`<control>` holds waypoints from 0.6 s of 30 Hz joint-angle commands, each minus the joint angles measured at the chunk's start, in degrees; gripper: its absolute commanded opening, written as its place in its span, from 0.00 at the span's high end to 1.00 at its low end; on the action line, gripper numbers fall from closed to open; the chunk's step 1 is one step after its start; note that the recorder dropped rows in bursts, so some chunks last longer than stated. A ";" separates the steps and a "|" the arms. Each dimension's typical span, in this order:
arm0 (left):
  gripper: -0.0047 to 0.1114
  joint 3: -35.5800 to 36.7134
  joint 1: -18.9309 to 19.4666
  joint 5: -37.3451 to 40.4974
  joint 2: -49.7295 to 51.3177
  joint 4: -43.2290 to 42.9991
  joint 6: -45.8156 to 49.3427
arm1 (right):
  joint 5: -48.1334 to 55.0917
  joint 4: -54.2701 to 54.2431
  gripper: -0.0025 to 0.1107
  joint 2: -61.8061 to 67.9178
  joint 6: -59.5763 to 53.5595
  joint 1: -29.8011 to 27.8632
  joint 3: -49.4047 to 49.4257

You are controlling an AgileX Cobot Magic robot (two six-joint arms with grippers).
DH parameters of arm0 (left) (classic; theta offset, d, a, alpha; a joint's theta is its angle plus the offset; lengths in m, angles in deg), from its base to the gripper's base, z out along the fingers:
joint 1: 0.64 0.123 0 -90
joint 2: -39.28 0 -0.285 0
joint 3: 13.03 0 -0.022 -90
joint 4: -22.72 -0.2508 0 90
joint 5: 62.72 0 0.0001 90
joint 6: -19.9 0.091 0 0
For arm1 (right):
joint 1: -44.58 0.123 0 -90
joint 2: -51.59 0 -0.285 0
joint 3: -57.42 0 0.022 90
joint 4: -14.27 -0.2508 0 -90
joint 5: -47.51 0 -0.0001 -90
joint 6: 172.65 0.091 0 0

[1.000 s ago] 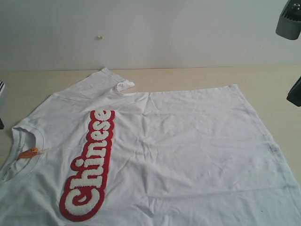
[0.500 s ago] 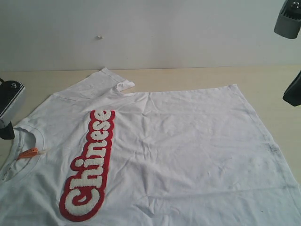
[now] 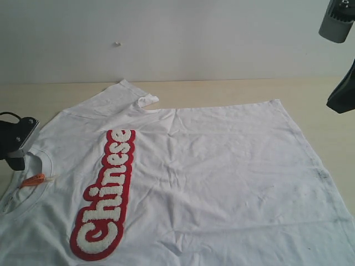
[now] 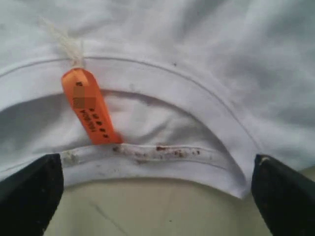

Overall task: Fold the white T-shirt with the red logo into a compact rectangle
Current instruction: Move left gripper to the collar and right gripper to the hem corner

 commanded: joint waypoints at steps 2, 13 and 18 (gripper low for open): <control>0.07 -0.29 0.05 -5.53 2.51 -1.91 -0.31 | -0.67 -0.27 0.98 0.99 -0.41 0.08 0.16; 0.07 -0.29 0.17 -7.00 5.88 1.36 0.30 | -0.68 -0.39 0.98 1.12 -0.41 0.08 0.16; 0.07 -0.17 0.17 -6.73 6.34 1.12 0.30 | -0.68 -0.51 0.98 1.12 -0.41 0.08 0.16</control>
